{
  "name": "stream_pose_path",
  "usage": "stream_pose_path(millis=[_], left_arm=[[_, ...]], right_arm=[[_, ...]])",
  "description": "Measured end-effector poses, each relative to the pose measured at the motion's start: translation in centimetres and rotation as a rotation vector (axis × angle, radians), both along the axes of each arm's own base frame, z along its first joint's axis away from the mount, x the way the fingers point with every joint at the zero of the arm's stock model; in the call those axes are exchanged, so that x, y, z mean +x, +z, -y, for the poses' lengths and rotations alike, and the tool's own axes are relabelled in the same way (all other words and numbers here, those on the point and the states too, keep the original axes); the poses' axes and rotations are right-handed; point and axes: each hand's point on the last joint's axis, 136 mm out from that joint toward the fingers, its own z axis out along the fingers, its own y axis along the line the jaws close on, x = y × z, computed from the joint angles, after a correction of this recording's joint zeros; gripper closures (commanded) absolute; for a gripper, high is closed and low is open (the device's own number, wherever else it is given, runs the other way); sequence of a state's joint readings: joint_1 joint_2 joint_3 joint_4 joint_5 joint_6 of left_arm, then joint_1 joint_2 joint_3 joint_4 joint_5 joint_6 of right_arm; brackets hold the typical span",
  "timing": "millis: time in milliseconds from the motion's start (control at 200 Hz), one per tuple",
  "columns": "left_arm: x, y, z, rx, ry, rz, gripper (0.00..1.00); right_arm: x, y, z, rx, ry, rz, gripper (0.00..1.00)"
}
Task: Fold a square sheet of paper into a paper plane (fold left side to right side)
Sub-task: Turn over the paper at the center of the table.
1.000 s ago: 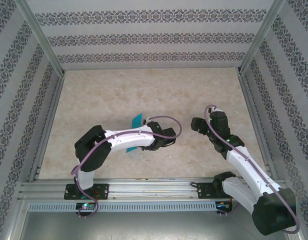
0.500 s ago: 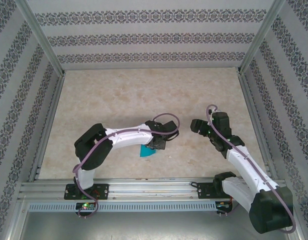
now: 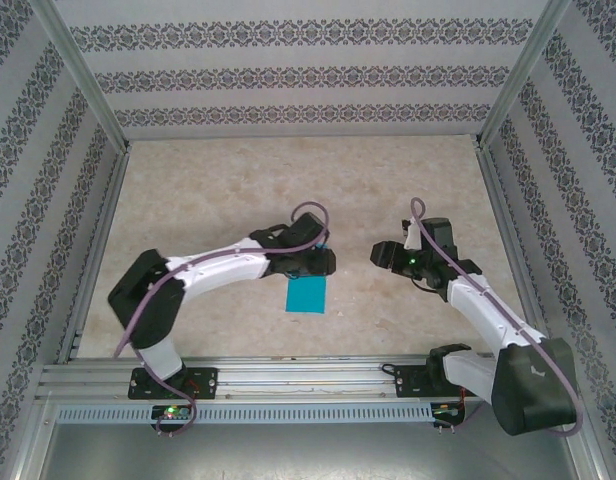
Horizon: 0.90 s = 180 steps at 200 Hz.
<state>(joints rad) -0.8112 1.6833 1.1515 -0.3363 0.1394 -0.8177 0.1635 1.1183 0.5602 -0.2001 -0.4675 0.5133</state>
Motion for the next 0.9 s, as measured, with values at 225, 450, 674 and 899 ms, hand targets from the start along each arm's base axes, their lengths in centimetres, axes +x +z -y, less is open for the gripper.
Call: stream_pose_path(millis=[225, 450, 674, 899], left_arm=[[1.6, 2.2, -5.2, -0.139, 0.078, 0.103, 0.52], [1.1, 0.8, -10.0, -0.195, 0.167, 0.114, 0.5], [0.9, 0.1, -10.9, -0.257, 0.196, 0.088, 0.52], [0.8, 0.2, -10.6, -0.279, 0.187, 0.085, 0.54]], right_arm=[[-1.7, -2.1, -6.0, 0.102, 0.142, -0.137, 0.77], [-3.2, -4.1, -10.9, 0.126, 0.236, -0.233, 0.93], [-3.2, -5.7, -13.3, 0.12, 0.267, -0.281, 0.99], [-2.3, -6.7, -13.9, 0.107, 0.267, -0.297, 1.0]])
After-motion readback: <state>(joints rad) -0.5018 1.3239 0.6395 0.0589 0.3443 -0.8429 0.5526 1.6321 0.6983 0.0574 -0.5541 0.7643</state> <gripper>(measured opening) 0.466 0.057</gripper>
